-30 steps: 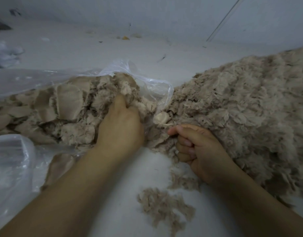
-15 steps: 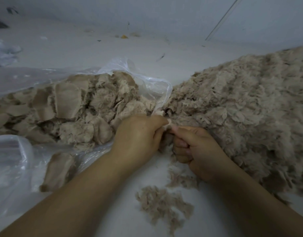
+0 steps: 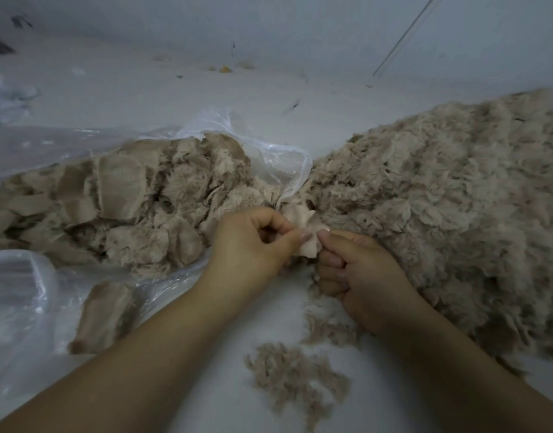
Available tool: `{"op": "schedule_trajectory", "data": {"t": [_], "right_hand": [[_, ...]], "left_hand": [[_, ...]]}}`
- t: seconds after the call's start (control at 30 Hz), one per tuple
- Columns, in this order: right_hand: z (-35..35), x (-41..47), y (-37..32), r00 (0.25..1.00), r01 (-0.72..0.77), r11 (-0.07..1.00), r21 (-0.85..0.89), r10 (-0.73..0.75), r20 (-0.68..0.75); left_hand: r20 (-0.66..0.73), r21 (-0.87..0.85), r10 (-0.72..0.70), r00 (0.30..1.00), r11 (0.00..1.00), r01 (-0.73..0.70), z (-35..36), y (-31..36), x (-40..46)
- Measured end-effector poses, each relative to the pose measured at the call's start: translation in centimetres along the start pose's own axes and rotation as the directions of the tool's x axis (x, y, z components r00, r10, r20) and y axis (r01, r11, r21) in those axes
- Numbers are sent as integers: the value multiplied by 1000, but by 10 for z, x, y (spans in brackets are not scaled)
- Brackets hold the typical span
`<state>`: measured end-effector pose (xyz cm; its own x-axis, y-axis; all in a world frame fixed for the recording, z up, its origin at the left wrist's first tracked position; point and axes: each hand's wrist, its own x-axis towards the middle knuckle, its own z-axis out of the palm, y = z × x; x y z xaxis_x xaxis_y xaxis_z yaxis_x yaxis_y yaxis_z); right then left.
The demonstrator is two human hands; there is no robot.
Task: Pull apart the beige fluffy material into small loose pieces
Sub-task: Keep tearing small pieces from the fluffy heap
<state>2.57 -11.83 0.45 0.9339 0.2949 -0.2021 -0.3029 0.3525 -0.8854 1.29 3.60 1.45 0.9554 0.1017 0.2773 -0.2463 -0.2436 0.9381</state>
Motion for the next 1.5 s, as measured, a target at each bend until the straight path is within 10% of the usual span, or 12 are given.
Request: {"op": "schedule_trajectory", "data": {"t": [0.2, 0.37, 0.77, 1.07, 1.3, 1.5], "right_hand": [[1, 0, 1, 997, 59, 997, 43, -57, -49], [2, 1, 1, 995, 58, 994, 94, -50, -88], [-1, -4, 3, 990, 121, 991, -58, -116, 80], [0, 2, 4, 987, 86, 992, 92, -73, -141], [-1, 3, 5, 990, 83, 995, 64, -75, -117], [-2, 3, 5, 994, 62, 993, 98, -53, -91]], "left_hand": [[196, -304, -179, 964, 924, 233, -6, -1, 1], [174, -118, -306, 936, 937, 328, -5, -4, 2], [505, -238, -69, 860, 947, 216, -3, 5, -7], [48, -271, -261, 964, 926, 264, -7, -4, 7], [322, -391, -226, 919, 852, 347, -8, 4, 1], [228, 27, -310, 923, 950, 312, 5, -7, 9]]}}
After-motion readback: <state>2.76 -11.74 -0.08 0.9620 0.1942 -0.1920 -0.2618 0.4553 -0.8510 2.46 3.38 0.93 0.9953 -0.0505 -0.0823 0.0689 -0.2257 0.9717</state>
